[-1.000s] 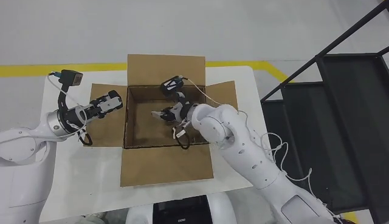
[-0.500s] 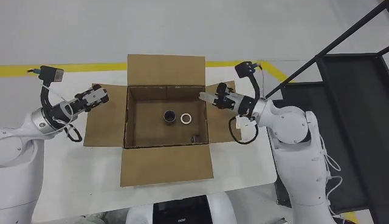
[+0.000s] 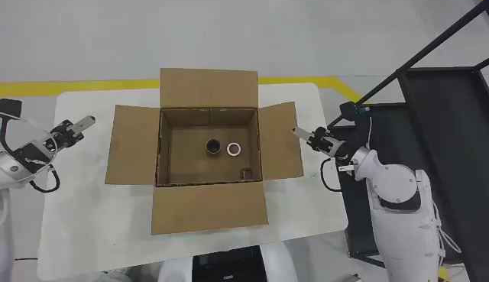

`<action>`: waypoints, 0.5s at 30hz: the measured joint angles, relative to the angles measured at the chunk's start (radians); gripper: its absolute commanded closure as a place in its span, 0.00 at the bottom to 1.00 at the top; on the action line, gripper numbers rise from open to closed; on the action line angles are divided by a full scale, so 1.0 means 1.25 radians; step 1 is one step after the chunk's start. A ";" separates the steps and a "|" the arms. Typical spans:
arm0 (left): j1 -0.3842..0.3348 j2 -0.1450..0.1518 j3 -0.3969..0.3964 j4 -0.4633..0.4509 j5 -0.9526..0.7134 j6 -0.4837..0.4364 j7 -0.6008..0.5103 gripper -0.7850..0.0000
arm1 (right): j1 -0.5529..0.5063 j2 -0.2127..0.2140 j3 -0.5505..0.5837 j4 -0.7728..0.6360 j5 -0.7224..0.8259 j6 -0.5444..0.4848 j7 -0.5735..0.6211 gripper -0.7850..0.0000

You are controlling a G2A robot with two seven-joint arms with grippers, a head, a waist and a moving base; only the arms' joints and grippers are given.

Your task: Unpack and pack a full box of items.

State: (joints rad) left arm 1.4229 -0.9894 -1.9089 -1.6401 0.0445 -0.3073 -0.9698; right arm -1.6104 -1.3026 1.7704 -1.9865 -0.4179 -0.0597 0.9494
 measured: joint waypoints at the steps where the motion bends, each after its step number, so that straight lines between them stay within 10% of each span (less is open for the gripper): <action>1: 0.012 0.000 -0.005 0.000 0.008 0.005 0.016 0.00 | 0.000 0.001 -0.006 0.007 0.002 -0.002 0.001 0.00; 15: 0.050 -0.022 0.154 0.043 -0.032 -0.036 0.162 0.00 | 0.031 0.015 -0.063 0.011 0.051 -0.012 0.025 0.00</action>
State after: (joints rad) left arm 1.4854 -1.0172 -1.7165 -1.5868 0.0049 -0.3526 -0.7673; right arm -1.5715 -1.2840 1.6916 -1.9723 -0.3541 -0.0750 0.9803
